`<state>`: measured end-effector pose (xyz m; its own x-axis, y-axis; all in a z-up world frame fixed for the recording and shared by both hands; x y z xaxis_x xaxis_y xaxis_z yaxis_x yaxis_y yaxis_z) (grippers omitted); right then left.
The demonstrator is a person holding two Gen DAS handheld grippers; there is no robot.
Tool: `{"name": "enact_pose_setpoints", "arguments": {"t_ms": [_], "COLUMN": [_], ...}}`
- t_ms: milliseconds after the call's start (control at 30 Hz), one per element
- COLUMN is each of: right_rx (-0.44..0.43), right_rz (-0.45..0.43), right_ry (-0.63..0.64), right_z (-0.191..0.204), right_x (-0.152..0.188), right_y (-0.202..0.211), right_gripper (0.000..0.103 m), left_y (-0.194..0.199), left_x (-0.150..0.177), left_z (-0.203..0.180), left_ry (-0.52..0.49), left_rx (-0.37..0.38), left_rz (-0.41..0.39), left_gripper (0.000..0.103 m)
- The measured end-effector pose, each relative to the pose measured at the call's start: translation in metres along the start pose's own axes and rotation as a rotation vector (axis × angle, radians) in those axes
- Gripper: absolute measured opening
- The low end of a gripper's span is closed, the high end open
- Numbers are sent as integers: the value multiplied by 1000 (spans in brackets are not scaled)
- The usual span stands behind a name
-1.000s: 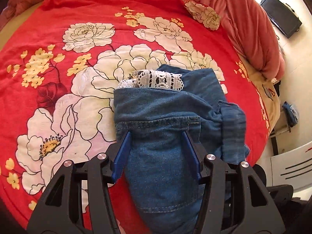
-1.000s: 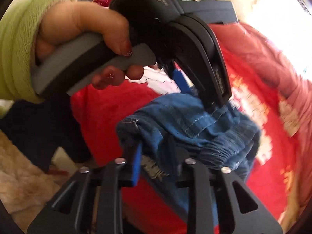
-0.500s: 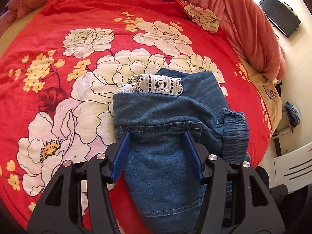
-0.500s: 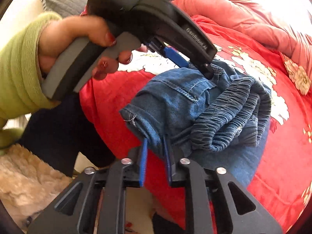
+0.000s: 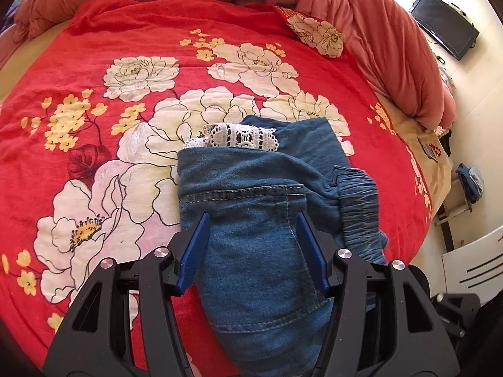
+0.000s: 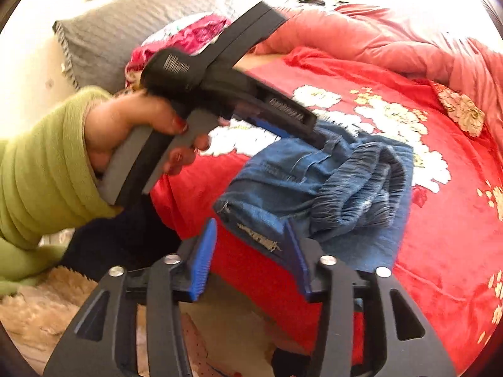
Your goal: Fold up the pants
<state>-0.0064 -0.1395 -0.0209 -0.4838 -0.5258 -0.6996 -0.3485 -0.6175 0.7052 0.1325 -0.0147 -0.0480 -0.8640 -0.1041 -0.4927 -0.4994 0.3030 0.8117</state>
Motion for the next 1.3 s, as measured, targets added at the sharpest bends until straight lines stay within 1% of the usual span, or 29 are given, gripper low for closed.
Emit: {"name": "enact_pose_setpoints", "arguments": {"t_ms": [33, 100, 167, 233, 267, 333, 400, 433, 500, 567, 600, 633, 667, 833, 900, 1000, 1133, 1300], "right_rx": [16, 40, 62, 84, 89, 106, 126, 135, 150, 171, 181, 192, 202, 236, 250, 273, 321, 356], "right_rz": [-12, -36, -58, -84, -92, -111, -130, -137, -148, -156, -164, -171, -179, -202, -213, -212, -202, -206], "right_ry": [-11, -29, -47, -69, -77, -98, -116, -125, -145, -154, -161, -170, -176, -209, -226, -257, -286, -325], "right_z": [-1, -7, -13, -21, -24, -31, -38, -39, -44, -43, -46, -48, -48, -59, -64, -74, -87, -103], "right_x": [-1, -7, -11, -13, -13, -14, -16, -15, -16, -14, -15, -15, -15, -17, -18, -18, -19, -18], "right_y": [3, 6, 11, 17, 19, 23, 27, 29, 32, 37, 39, 41, 43, 51, 55, 59, 61, 65], "right_gripper": [55, 59, 61, 71, 71, 79, 82, 82, 82, 83, 88, 97, 96, 96, 96, 96, 96, 96], "left_y": [1, 5, 9, 12, 14, 20, 26, 30, 36, 41, 44, 48, 50, 59, 62, 65, 68, 69], "left_x": [0, 0, 1, 2, 2, 2, 3, 3, 3, 3, 3, 3, 3, 4, 4, 5, 8, 13], "left_z": [-1, -3, -5, -6, -7, -9, -11, -12, -15, -17, -18, -19, -20, -22, -22, -20, -16, -8], "left_ry": [-1, 0, -4, -5, -4, -5, -9, -13, -17, -20, -22, -24, -26, -28, -29, -28, -29, -10], "left_rx": [1, 4, 3, 2, 2, 6, 1, -1, -10, -14, -16, -19, -22, -22, -23, -25, -63, -80], "left_rz": [-3, -8, -16, -24, -27, -38, -53, -62, -76, -89, -96, -105, -109, -128, -133, -142, -156, -154], "left_gripper": [52, 53, 55, 58, 59, 61, 66, 67, 73, 75, 77, 79, 81, 84, 90, 92, 93, 94]}}
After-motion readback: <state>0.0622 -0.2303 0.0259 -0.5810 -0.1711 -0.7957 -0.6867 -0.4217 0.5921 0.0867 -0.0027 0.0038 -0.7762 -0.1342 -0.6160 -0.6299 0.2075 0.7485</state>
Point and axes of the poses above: each gripper's, at about its wrist camera, not at the fingertips, and y roughly against the way its jaws point, z to its left, x to its underside, the point moved 3 cm from there along -y, roughly the way its jaws point, and after that the axes turned 1 degree about -x, right-handed, at the moved point
